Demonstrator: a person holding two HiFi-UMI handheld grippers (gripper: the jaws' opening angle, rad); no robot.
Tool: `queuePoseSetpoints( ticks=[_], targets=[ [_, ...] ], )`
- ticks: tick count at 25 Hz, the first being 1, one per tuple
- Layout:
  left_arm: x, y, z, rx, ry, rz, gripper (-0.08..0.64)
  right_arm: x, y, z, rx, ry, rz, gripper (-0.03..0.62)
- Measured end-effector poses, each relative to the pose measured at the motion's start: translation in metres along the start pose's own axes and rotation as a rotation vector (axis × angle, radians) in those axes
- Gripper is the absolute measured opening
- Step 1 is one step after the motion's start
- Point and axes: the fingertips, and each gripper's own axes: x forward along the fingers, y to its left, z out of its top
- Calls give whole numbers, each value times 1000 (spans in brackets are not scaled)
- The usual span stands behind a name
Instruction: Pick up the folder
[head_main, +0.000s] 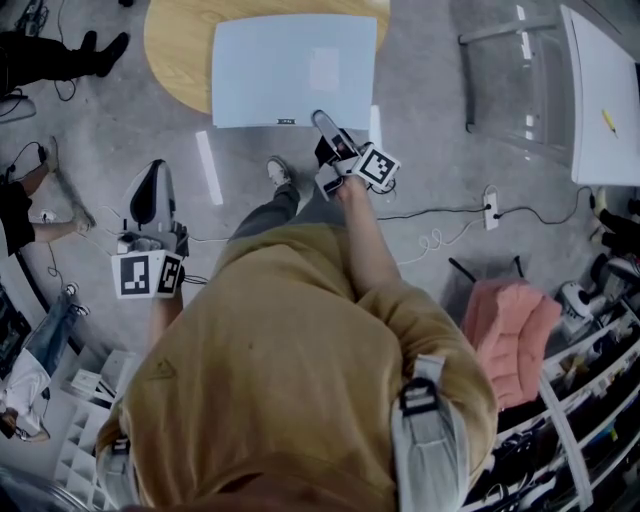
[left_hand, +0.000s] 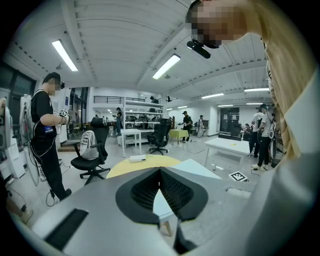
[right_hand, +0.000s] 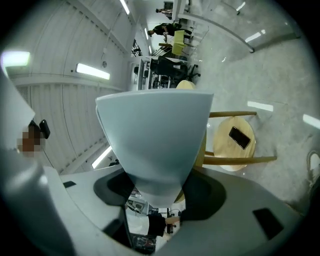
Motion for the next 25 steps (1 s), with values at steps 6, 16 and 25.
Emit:
queuePoseSetpoints(
  ticks=[6,16,25],
  targets=[
    [-1,0,1,-1,-11,2,3,11,23,8,-75,45,30,265],
    [-10,5,18,-9,-87,21,3,41,123,19,-125,22,241,265],
    [-18,13,40,-14,-192,47,3,44,214,47,-204,-30,356,265]
  ],
)
